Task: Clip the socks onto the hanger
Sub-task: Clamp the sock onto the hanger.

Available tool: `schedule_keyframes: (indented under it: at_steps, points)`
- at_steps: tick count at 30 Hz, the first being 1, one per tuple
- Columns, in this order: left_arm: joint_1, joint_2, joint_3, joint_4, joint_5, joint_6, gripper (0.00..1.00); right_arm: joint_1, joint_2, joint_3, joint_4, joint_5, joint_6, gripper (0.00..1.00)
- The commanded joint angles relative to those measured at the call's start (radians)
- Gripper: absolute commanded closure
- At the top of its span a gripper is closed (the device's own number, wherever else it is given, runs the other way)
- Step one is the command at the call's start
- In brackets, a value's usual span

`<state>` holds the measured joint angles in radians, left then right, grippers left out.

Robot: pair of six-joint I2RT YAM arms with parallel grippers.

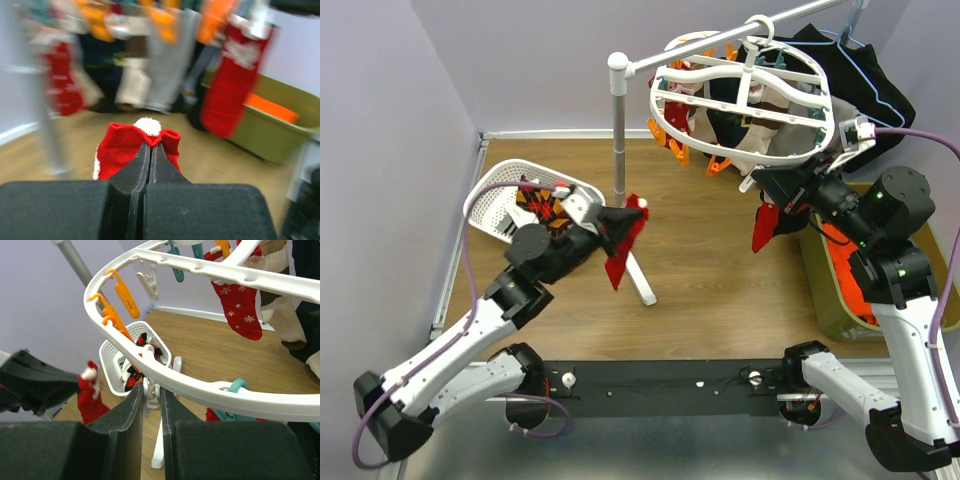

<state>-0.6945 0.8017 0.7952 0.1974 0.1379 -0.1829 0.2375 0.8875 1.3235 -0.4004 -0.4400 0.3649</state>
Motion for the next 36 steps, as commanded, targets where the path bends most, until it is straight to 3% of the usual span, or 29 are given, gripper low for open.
schedule_keyframes:
  at_steps: [1,8,13,36]
  points:
    - [-0.149,0.112,-0.028,0.209,0.019,-0.046,1.00,0.002,0.001,0.010,0.026,-0.020,0.011,0.86]
    - [-0.283,0.353,0.084,0.427,0.008,-0.026,1.00,0.002,-0.004,0.006,0.029,-0.019,0.022,0.86]
    - [-0.310,0.487,0.185,0.459,0.025,0.023,1.00,0.002,-0.005,0.005,0.018,-0.022,0.023,0.86]
    - [-0.321,0.585,0.292,0.494,0.017,0.146,1.00,0.000,-0.032,-0.017,0.003,-0.040,0.049,0.86]
